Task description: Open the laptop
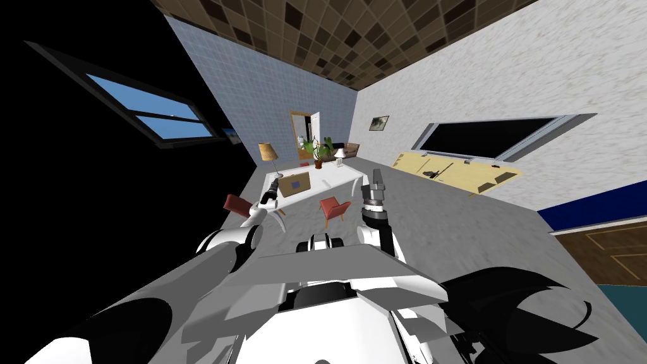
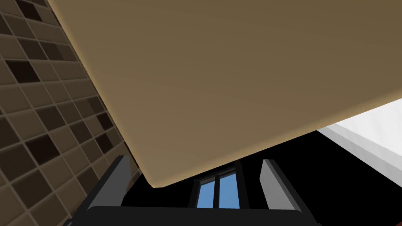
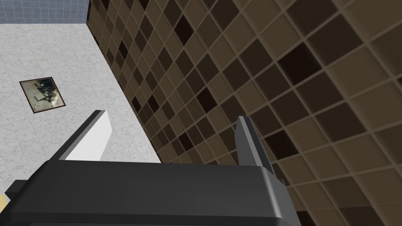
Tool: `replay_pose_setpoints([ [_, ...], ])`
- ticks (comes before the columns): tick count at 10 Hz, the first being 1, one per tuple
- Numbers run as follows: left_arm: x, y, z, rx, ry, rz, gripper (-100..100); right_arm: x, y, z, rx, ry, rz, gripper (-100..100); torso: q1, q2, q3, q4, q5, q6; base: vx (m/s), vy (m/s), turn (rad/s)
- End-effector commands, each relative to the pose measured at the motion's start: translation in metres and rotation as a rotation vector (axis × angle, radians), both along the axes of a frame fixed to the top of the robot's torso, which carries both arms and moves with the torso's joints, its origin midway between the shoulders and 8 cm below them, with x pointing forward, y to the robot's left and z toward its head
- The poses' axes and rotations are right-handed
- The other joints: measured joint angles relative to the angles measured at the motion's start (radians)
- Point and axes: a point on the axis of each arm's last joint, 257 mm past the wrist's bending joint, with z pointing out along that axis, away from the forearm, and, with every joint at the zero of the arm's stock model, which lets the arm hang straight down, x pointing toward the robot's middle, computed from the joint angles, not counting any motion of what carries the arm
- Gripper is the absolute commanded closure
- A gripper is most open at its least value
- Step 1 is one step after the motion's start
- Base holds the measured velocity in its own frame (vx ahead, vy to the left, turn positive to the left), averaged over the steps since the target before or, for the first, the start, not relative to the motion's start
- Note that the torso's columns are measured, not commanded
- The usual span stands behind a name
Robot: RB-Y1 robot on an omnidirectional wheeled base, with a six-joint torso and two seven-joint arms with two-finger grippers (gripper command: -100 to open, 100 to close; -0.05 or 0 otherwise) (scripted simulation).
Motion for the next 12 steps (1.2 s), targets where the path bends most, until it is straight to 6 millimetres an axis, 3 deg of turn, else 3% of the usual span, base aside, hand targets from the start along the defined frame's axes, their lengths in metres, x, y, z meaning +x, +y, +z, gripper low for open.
replay_pose_setpoints([
  [1, 0.000, 0.000, 0.000, 0.002, 0.002, 0.001, -100, 0.000, 0.000, 0.000, 0.000, 0.000, 0.000, 0, 0.002, 0.002, 0.001, 0.000, 0.001, 0.000, 0.005, -0.006, 0.001],
  [2, 0.000, 0.000, 0.000, 0.002, 0.002, 0.000, 100, 0.000, 0.000, 0.000, 0.000, 0.000, 0.000, 0, 0.003, 0.002, 0.002, 0.001, 0.001, 0.000, 0.000, 0.000, 0.000],
  [12, 0.026, 0.001, -0.006, -0.085, 0.179, 0.039, 100, 0.000, 0.000, 0.000, 0.000, 0.000, 0.000, 0, 0.000, -0.002, -0.001, -0.001, 0.001, 0.004, 0.004, 0.051, -0.045],
])
